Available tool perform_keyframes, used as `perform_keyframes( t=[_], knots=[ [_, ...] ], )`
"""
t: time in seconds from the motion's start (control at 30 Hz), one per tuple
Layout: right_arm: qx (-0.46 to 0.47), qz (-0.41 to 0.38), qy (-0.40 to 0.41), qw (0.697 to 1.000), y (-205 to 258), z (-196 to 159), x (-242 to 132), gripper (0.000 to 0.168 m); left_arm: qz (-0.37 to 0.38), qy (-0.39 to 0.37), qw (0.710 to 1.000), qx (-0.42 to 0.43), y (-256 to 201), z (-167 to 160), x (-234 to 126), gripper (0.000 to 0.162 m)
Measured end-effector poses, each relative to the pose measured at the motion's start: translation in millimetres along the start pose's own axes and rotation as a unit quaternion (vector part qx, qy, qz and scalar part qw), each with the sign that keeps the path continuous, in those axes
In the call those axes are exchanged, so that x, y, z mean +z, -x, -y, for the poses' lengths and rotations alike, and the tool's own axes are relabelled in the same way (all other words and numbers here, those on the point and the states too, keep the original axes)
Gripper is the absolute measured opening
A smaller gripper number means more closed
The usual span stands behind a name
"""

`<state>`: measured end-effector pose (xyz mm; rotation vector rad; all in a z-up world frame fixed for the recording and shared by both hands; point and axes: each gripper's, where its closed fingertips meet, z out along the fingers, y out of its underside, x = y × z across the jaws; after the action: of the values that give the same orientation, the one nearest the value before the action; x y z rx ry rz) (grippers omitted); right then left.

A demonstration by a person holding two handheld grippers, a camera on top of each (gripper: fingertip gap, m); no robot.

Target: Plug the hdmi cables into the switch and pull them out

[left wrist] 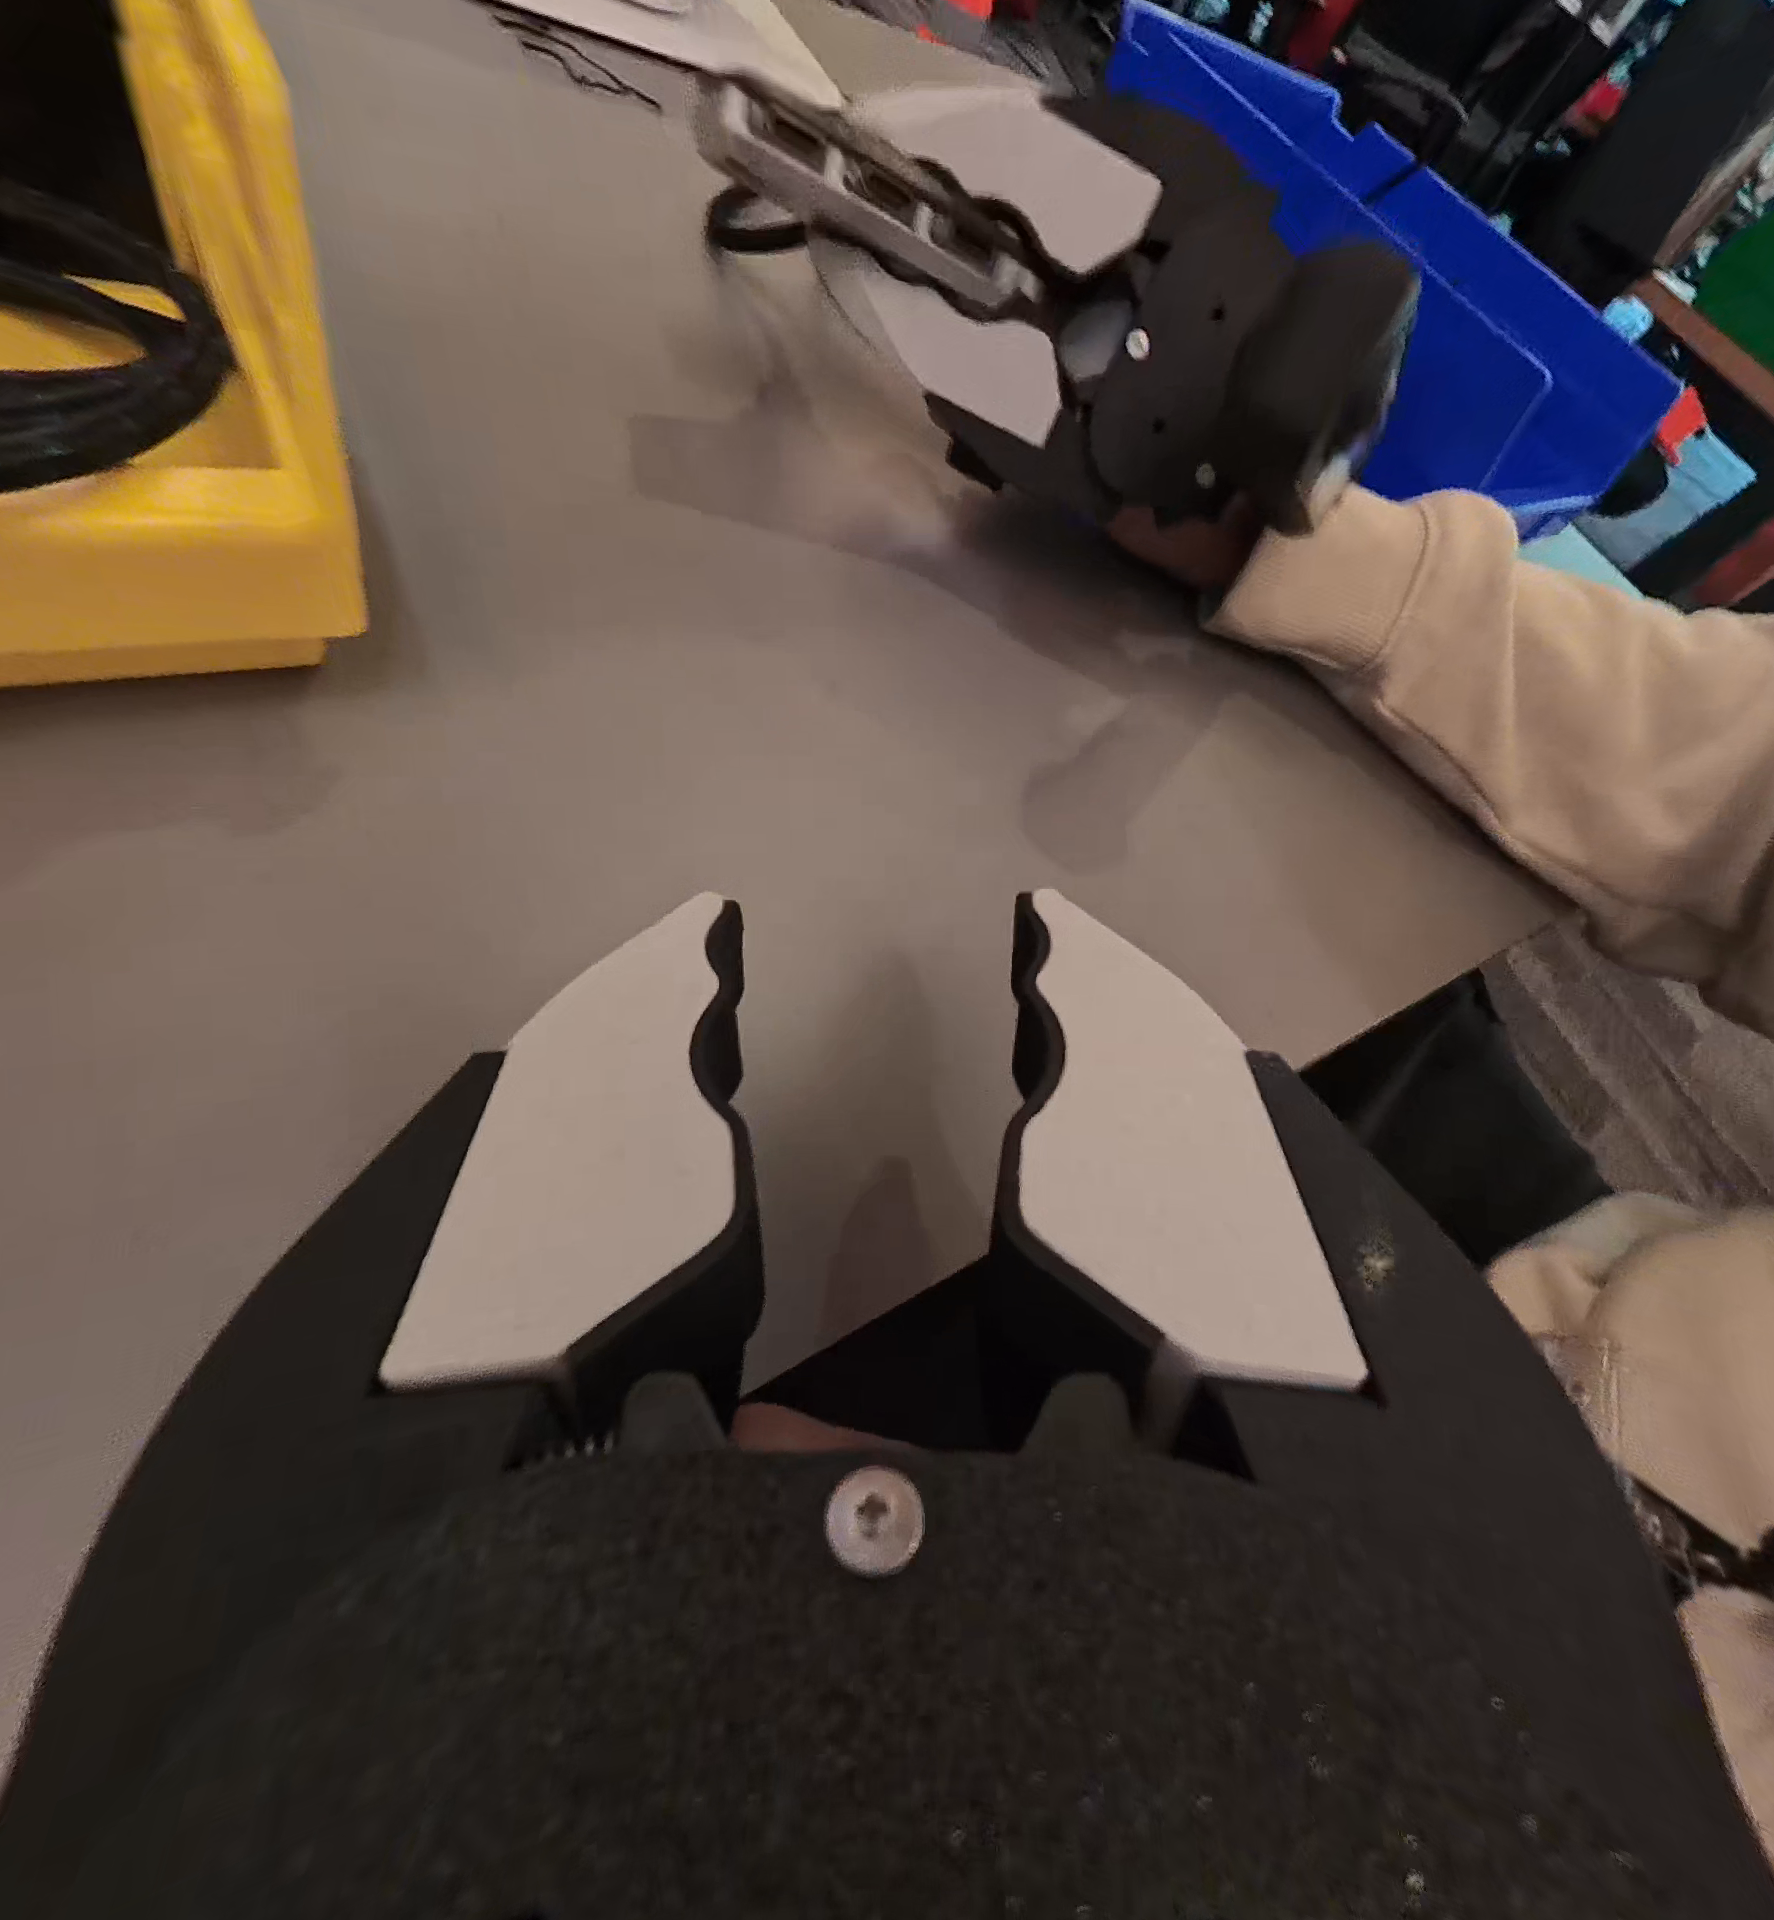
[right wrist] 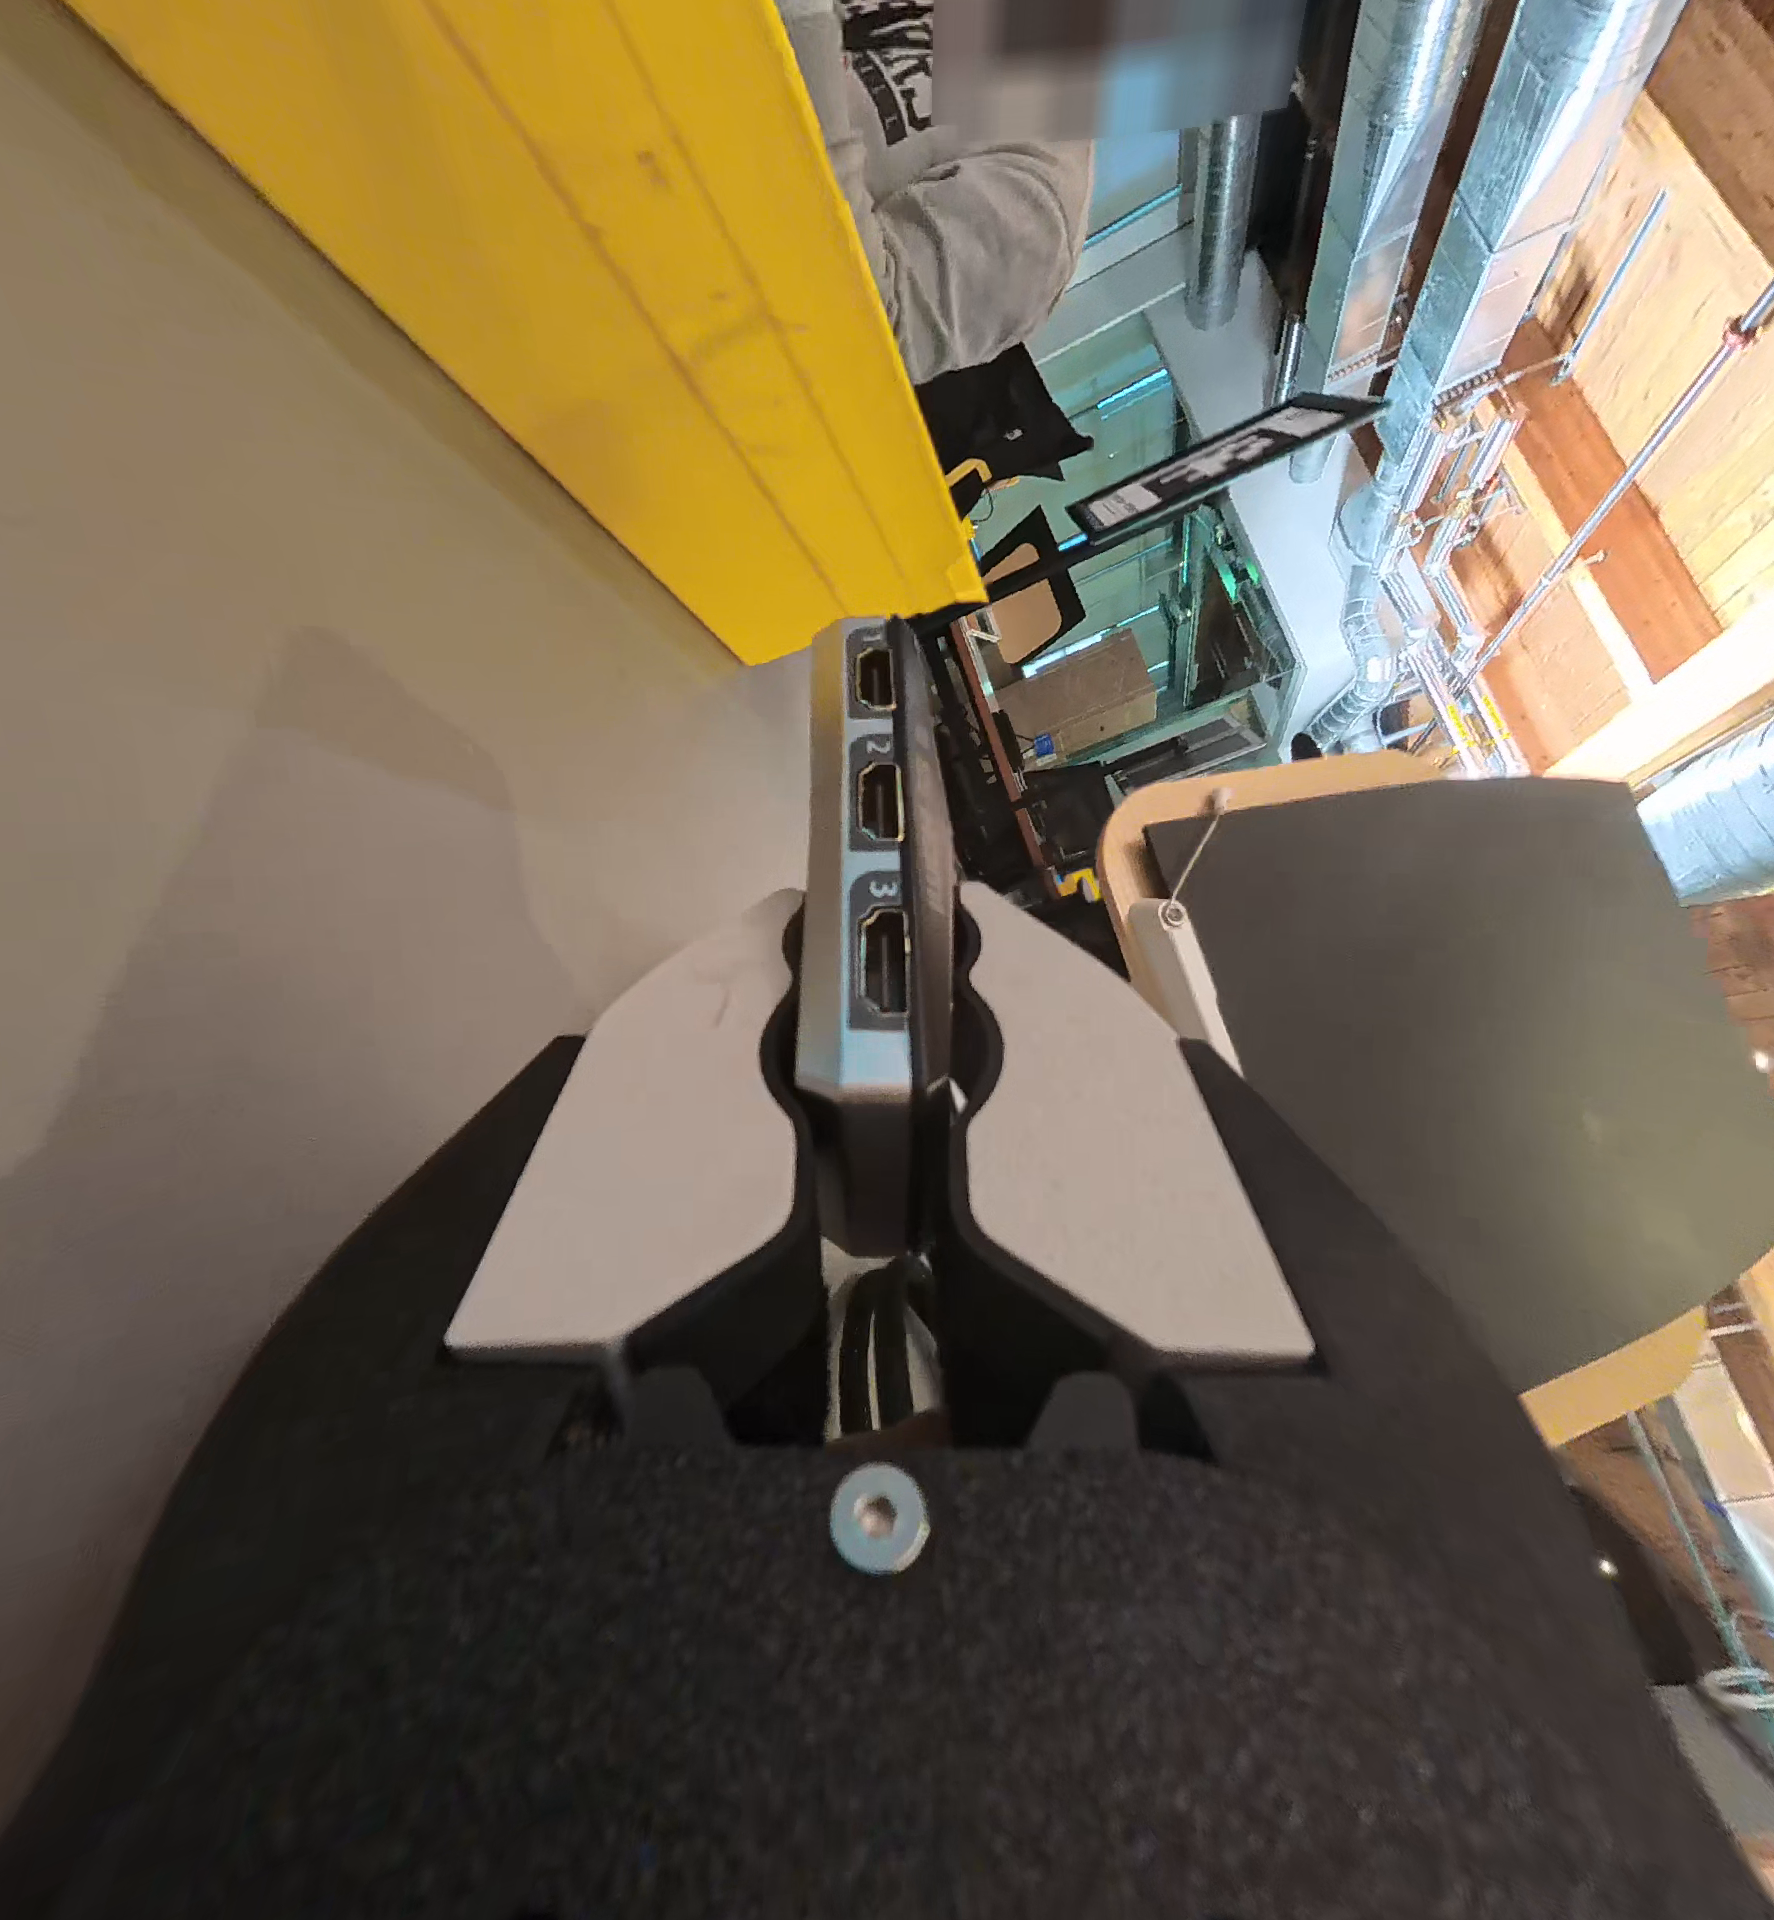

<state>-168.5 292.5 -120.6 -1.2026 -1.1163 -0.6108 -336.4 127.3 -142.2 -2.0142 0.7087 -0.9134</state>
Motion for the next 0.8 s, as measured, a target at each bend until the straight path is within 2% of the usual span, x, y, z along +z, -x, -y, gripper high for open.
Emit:
perform_keyframes(
  t=[0.2,0.37,0.47,0.53,0.67,0.8],
  knots=[
    [-0.035,0.008,-0.006,0.999,9.5,5.5,-0.8,0.022,0.133,-0.088,0.985,-0.072,71.2,46.1,-16.2,0.047],
    [-0.01,0.008,-0.005,1.0,4.7,2.0,-1.3,0.023,0.174,-0.12,0.959,-0.191,124.9,66.5,-17.1,0.046],
    [-0.017,0.01,-0.004,1.0,6.6,1.6,-1.1,0.023,0.194,-0.106,0.947,-0.233,144.7,66.1,-11.8,0.036],
    [-0.026,0.012,-0.003,1.0,8.6,1.7,-0.9,0.022,0.188,-0.11,0.946,-0.24,147.7,68.9,-10.7,0.018],
    [-0.024,0.014,-0.003,1.0,8.6,1.3,-1.1,0.022,0.174,-0.124,0.947,-0.239,144.4,77.0,-18.9,0.011],
    [-0.016,0.013,-0.004,1.0,6.7,0.7,-1.1,0.022,0.169,-0.161,0.959,-0.158,129.5,106.9,-36.8,0.008]
  ],
)
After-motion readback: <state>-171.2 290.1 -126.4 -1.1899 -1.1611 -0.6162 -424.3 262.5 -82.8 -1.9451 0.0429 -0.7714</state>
